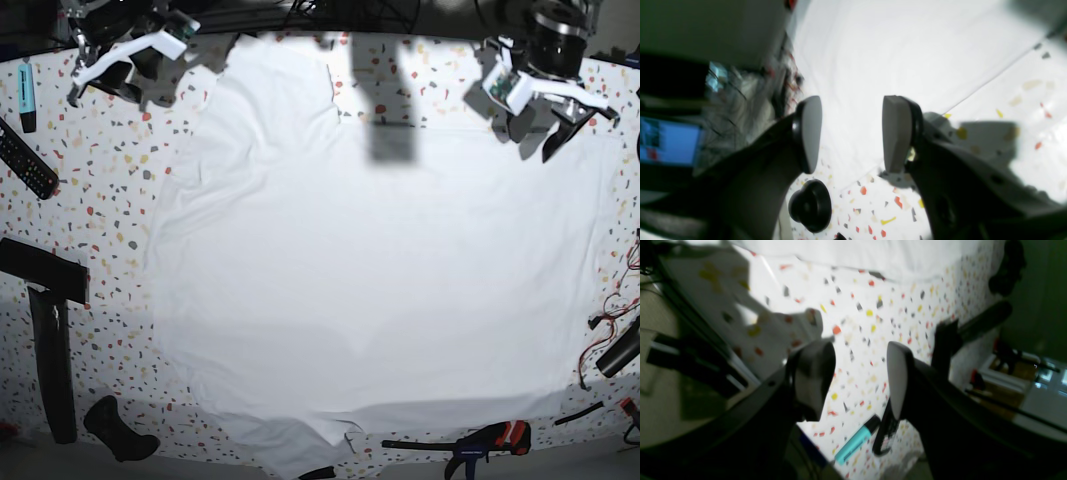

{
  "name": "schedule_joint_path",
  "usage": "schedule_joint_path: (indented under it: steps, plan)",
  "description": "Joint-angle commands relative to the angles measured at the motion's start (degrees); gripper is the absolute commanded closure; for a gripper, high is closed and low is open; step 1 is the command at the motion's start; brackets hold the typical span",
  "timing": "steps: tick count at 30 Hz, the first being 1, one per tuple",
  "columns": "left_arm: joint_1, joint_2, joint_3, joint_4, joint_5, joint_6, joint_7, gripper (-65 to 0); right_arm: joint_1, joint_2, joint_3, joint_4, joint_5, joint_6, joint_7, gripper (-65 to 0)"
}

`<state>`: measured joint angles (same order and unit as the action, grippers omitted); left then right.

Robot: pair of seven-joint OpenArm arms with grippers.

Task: Fold the T-shirt properly
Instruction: 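Position both grippers above the shirt's collar-side corners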

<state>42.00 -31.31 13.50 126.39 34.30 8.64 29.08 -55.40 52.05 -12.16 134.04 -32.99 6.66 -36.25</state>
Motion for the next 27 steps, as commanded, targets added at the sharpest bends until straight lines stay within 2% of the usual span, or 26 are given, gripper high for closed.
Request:
schedule_joint_path:
  steps: [1, 3, 8, 13, 15, 19, 24, 27]
  plan:
    - [-0.98, -1.33, -0.26, 0.98, -1.01, 0.96, 0.09, -28.1, -0.42, -0.31, 0.13, 0.96, -0.92, -0.70, 0.68, -29.7]
    - [-2.86, -4.09, -0.26, 0.96, -3.32, 0.11, 0.94, -28.1, -0.55, -2.23, 0.13, 0.96, -0.92, -0.68, 1.11, -29.7]
    - [-5.22, -13.75, -0.26, 0.74, -3.72, -6.99, 0.44, -28.1, -0.50, -7.41, 0.13, 0.96, -0.94, -0.68, 1.11, -29.7]
    - [-5.20, -21.38, -0.26, -1.68, -9.53, -8.57, -7.61, -28.1, -0.50, -9.35, 0.13, 0.96, -0.94, -0.68, 1.11, -29.7]
    - [-5.20, -22.67, -0.26, -4.17, -9.49, -8.55, -10.12, -28.1, -0.48, -9.35, 0.13, 0.96, -0.94, -0.68, 1.11, -29.7]
    - [-5.22, -22.86, -0.26, -11.91, -9.46, -8.55, -13.92, -28.1, -0.48, -9.33, 0.13, 0.96, -0.94, -0.68, 1.14, -29.7]
    - [-7.13, -22.84, -0.26, -24.76, -9.29, -9.81, -24.22, -28.1, -0.48, -9.29, 0.13, 0.96, -0.94, -0.68, 2.01, -29.7]
    - [-9.44, -22.84, -0.26, -30.69, -9.31, -9.77, -25.94, -28.1, -0.46, -9.18, 0.13, 0.96, -0.94, -0.68, 2.01, -29.7]
